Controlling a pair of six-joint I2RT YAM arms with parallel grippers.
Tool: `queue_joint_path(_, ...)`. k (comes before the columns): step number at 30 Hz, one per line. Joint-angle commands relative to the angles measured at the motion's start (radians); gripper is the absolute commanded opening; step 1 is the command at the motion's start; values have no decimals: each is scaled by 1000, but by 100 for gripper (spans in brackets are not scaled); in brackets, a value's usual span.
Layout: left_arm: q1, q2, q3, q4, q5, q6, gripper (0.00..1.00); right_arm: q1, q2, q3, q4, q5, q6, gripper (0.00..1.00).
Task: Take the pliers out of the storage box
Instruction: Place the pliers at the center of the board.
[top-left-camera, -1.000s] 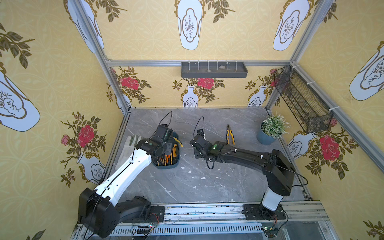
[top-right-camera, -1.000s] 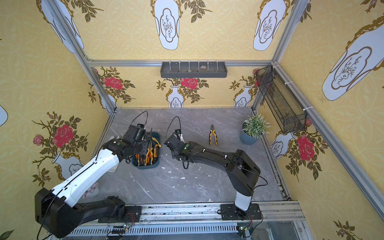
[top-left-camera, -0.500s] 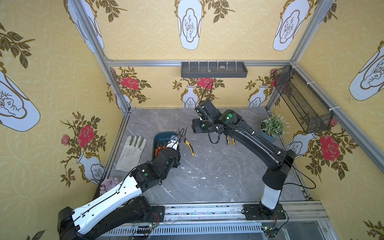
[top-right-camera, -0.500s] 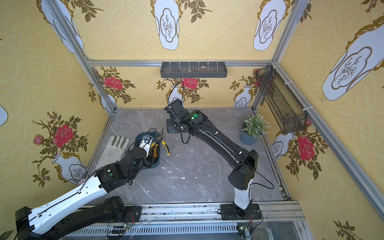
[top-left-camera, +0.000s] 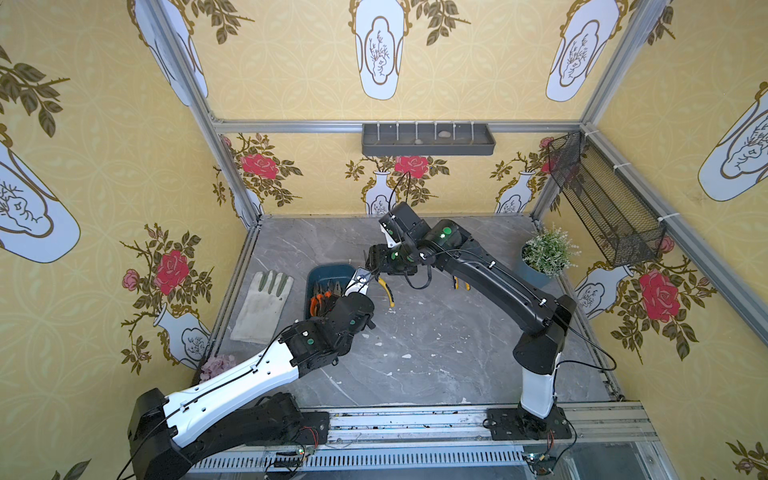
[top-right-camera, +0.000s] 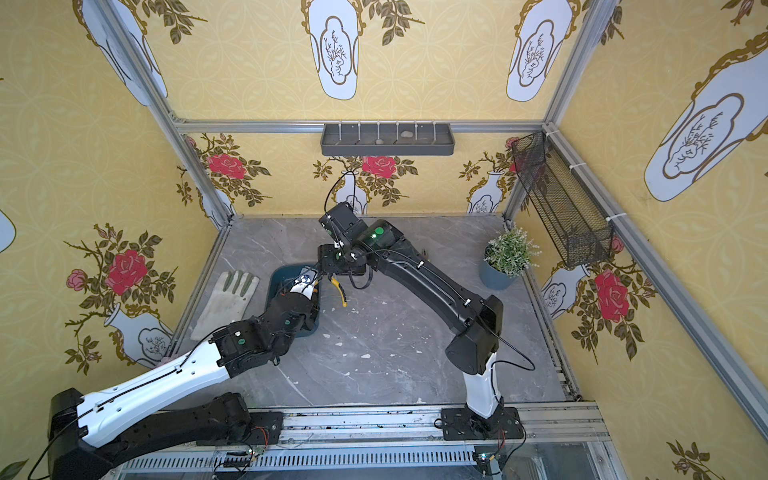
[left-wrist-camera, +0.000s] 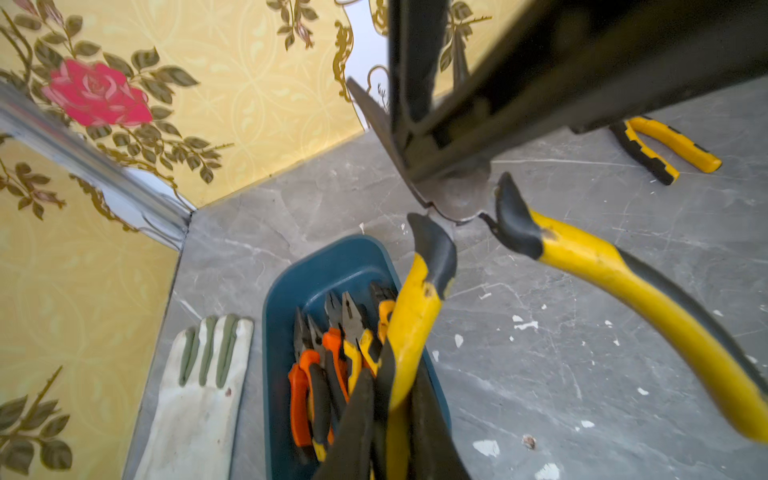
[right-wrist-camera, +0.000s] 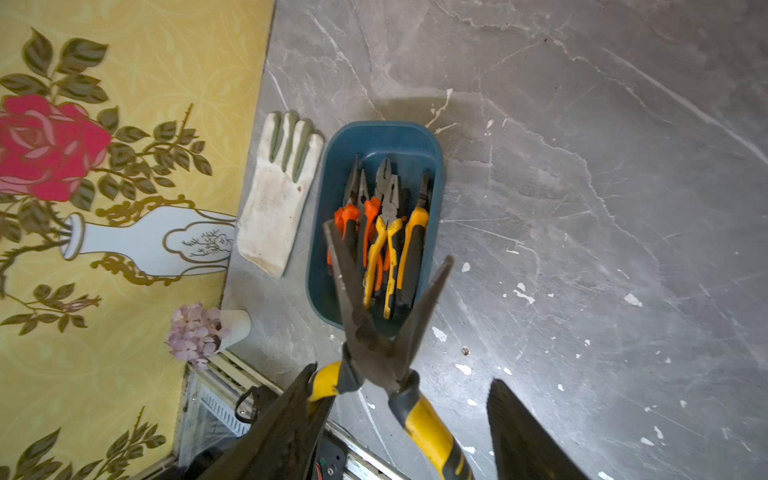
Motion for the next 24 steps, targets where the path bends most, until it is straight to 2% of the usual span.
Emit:
queue_joint_path(1,-25,27,15,31,-87,6,0,1,21,3,38,-3,45,68)
queue_joint_path(8,-35,33,9,41,-76,5,0,5,22,-20,94,-3,84,66)
queue_joint_path(12,-35,-21,-31,79,-33,4,0,-3,-68,-158,238,-13,118,64)
queue_joint_path(24,-36,-46,-35,80,-20,1,0,-18,-22,-112,194,-35,112,60)
